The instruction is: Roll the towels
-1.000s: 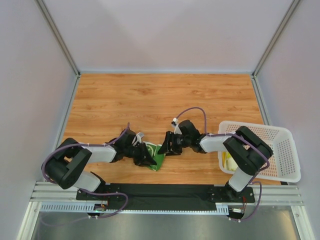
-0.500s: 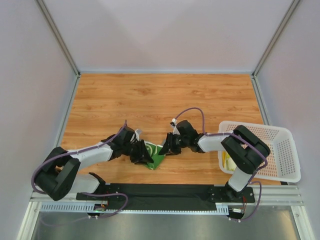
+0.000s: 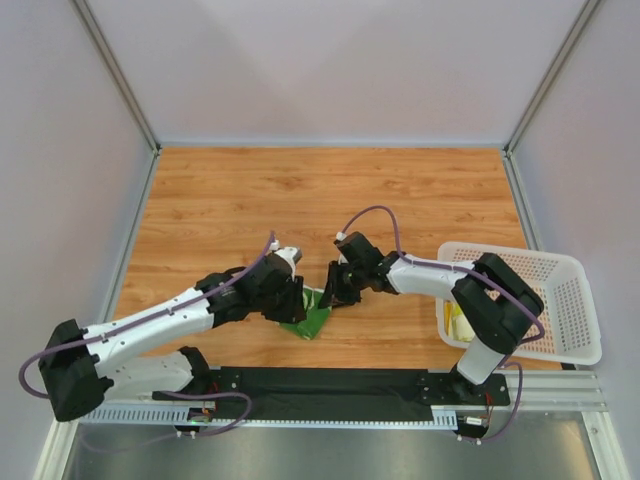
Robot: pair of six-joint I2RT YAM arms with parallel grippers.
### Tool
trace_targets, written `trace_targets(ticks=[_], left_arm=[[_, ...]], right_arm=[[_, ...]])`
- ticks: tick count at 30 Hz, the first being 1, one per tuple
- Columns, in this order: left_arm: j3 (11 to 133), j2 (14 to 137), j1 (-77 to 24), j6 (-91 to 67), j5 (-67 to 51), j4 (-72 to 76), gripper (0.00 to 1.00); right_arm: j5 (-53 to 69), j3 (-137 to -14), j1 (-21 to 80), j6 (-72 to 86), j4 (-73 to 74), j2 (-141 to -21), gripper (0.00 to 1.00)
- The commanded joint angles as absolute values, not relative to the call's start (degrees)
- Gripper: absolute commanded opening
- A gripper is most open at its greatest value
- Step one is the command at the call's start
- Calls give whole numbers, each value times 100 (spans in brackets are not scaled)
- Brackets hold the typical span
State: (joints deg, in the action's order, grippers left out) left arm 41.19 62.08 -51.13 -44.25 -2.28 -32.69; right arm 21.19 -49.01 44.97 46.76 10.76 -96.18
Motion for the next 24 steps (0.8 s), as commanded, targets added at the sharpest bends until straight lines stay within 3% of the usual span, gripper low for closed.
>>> trace_targets(ticks=[1, 9, 24], left_arm=[[4578, 6152, -5991, -3859, 1192, -3586, 47], [5044, 7337, -7057, -3569, 1915, -3340, 47], [4747, 8103, -7233, -3551, 1503, -2664, 48]], right_arm=[[1855, -5194, 4605, 4518, 1792, -9430, 11], [1793, -5519, 4667, 4535, 2258, -9598, 9], [1802, -5546, 4676, 4579, 2268, -9641, 8]])
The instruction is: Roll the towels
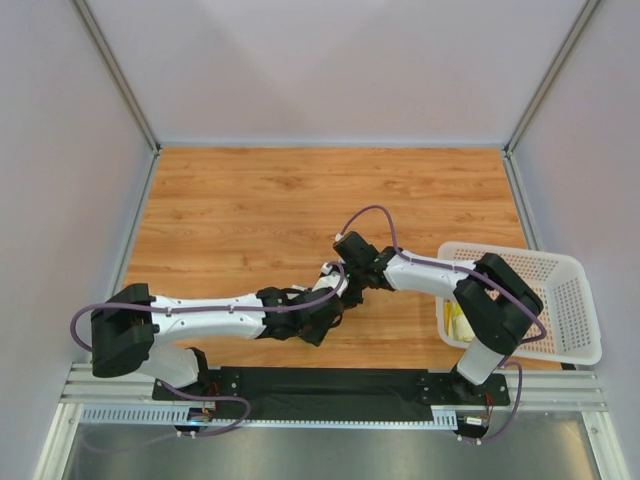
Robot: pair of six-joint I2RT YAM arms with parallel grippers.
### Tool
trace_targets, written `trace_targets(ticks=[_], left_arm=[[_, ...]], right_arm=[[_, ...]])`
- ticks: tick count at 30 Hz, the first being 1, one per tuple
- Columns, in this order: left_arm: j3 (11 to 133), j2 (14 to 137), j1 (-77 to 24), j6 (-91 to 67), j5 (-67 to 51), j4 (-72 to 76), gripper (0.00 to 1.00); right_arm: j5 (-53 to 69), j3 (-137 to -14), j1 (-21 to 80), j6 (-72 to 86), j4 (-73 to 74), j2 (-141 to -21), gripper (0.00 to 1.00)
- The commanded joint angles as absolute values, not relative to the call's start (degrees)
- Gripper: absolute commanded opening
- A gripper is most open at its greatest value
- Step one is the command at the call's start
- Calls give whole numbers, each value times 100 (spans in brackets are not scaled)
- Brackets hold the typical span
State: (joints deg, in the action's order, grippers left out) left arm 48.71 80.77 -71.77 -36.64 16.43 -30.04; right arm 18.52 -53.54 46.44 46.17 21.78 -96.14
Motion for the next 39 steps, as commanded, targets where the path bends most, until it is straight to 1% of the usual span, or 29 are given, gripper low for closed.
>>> trace_targets(ticks=[1, 13, 20, 25, 27, 28, 29, 31, 32, 35, 39], left_arm=[[4720, 8095, -7242, -3542, 1468, -2550, 48], [4333, 8517, -7339, -3884, 1608, -2532, 55], [4280, 8911, -7339, -3937, 1529, -2443, 55], [4359, 9386, -7339, -3946, 1538, -2417, 49], [4430, 9553, -7339, -3929, 1521, -2452, 43], [4447, 9589, -7339, -3920, 1521, -2452, 38], [4447, 9598, -7339, -3911, 1494, -2443, 27], [4412, 9580, -7330, -3894, 1485, -2408, 18], [4395, 9519, -7330, -3894, 1468, -2382, 10], [4298, 9326, -7330, -3832, 1407, -2286, 3], [4245, 8922, -7330, -3700, 1196, -2206, 0]], right_arm=[[1802, -5546, 4676, 4579, 2268, -9650, 8], [1819, -5581, 4676, 4527, 2338, -9677, 7], [1837, -5616, 4676, 4491, 2408, -9729, 8], [1881, -5748, 4667, 4404, 2540, -9800, 14], [1890, -5792, 4667, 4342, 2628, -9844, 18], [1890, -5818, 4667, 4324, 2637, -9844, 20], [1881, -5827, 4658, 4324, 2672, -9852, 21], [1881, -5818, 4632, 4280, 2698, -9844, 25], [1890, -5810, 4632, 4263, 2724, -9835, 27], [1898, -5670, 4544, 4201, 2742, -9826, 32], [1890, -5450, 4299, 4087, 2733, -9782, 33]])
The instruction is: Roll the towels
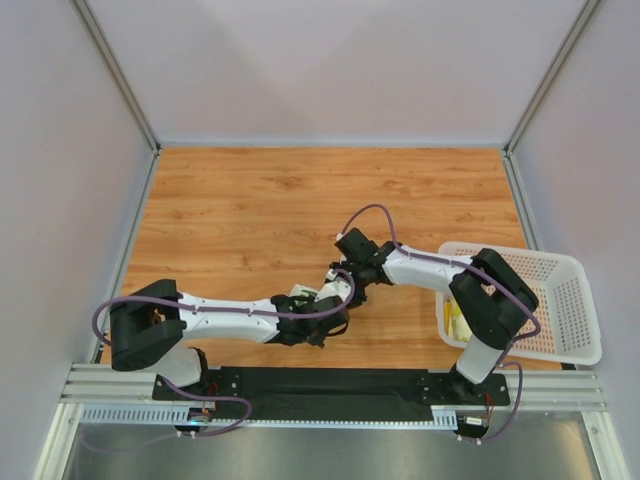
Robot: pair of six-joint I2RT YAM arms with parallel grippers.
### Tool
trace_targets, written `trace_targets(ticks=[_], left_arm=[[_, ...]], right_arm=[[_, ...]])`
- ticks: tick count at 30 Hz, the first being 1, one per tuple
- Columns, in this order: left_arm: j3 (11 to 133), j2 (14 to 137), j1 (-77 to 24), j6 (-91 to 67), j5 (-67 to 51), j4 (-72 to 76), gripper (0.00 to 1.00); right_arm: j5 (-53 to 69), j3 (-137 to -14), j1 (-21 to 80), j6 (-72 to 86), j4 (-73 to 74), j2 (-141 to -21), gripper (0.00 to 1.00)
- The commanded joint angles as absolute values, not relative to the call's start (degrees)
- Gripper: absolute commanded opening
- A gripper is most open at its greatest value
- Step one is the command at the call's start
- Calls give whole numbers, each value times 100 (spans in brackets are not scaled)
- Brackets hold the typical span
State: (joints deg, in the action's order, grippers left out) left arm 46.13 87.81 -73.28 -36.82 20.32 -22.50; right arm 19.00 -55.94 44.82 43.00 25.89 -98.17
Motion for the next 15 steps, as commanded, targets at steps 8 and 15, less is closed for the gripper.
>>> trace_targets(ticks=[8, 15], left_arm=[[4166, 8262, -7049, -3727, 431, -2127, 0], [4105, 7954, -7005, -3718, 290, -2118, 0]], right_arm=[[1811, -5449, 3894, 3797, 2865, -9923, 35], [1723, -5695, 3534, 3569, 3041, -10098, 38]])
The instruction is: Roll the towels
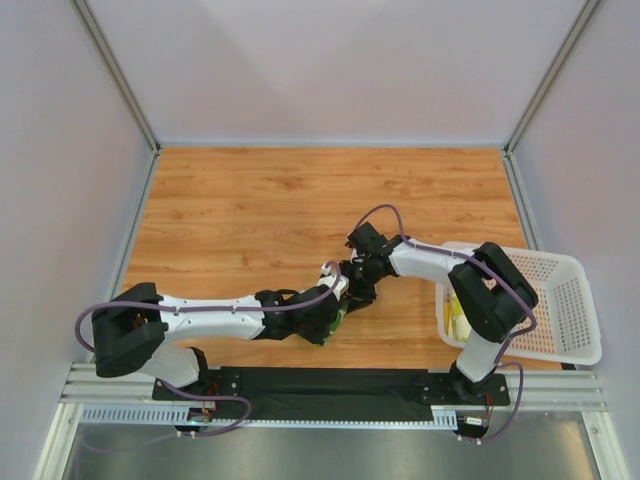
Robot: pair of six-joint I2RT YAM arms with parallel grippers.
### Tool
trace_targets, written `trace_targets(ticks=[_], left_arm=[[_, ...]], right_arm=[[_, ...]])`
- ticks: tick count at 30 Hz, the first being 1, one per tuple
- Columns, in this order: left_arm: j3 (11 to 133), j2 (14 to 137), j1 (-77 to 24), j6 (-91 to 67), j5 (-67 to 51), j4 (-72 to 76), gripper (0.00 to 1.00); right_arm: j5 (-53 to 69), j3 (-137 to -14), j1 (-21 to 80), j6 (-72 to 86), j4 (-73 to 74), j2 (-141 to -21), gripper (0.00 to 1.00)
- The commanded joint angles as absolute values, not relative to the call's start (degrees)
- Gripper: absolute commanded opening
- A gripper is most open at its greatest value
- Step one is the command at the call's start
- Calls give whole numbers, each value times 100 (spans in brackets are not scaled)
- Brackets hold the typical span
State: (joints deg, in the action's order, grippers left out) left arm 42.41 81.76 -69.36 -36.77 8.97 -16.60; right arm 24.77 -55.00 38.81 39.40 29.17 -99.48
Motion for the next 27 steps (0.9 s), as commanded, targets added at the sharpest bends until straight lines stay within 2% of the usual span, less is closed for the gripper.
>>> trace_targets(ticks=[1, 4, 6, 10, 15, 27], left_arm=[[4087, 7937, -7005, -3718, 229, -2101, 0], [4017, 7902, -7005, -3718, 115, -1995, 0], [3947, 7866, -7005, -3744, 79, -1925, 0], [3815, 7761, -6979, -3832, 35, -1732, 0], [3421, 7524, -6751, -4121, -430, -1240, 0], [2067, 6759, -5328, -5667, -2081, 122, 0]], right_arm=[[1714, -5748, 3490, 3542, 3067, -10116, 39], [1661, -5801, 3331, 3454, 3155, -10195, 40], [1600, -5853, 3226, 3384, 3217, -10222, 46], [1565, -5906, 3059, 3323, 3304, -10222, 50], [1468, -5994, 2883, 3270, 3445, -10055, 51], [1704, -5529, 2804, 3384, 3446, -9141, 51]])
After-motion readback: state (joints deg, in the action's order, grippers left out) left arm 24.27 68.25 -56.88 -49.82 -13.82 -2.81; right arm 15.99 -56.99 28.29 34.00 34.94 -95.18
